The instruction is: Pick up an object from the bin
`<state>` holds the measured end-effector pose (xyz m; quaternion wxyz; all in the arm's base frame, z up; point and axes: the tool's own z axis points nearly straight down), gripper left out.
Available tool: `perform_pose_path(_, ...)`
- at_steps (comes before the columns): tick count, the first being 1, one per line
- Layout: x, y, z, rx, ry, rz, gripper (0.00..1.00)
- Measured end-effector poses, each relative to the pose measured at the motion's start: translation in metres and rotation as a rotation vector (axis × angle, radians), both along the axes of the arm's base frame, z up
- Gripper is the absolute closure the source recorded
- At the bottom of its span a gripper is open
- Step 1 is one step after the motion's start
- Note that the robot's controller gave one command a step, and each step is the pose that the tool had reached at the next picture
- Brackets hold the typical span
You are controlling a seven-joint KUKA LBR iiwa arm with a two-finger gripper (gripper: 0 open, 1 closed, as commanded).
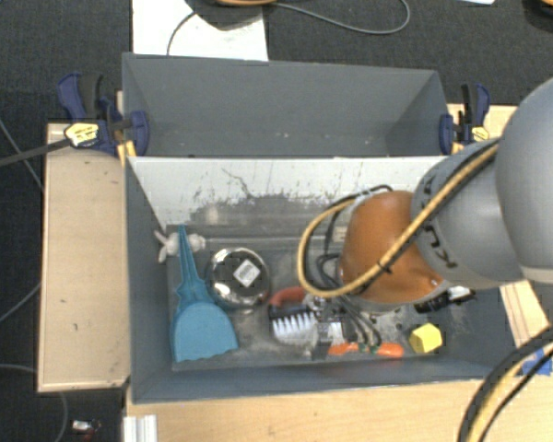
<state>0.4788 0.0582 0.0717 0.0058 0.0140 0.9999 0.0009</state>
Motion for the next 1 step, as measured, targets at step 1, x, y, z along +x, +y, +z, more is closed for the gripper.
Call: perform_pose_path(1, -0.001, -0.0001, 0.0086, 0.0, 0.002, 0.001, 1.0)
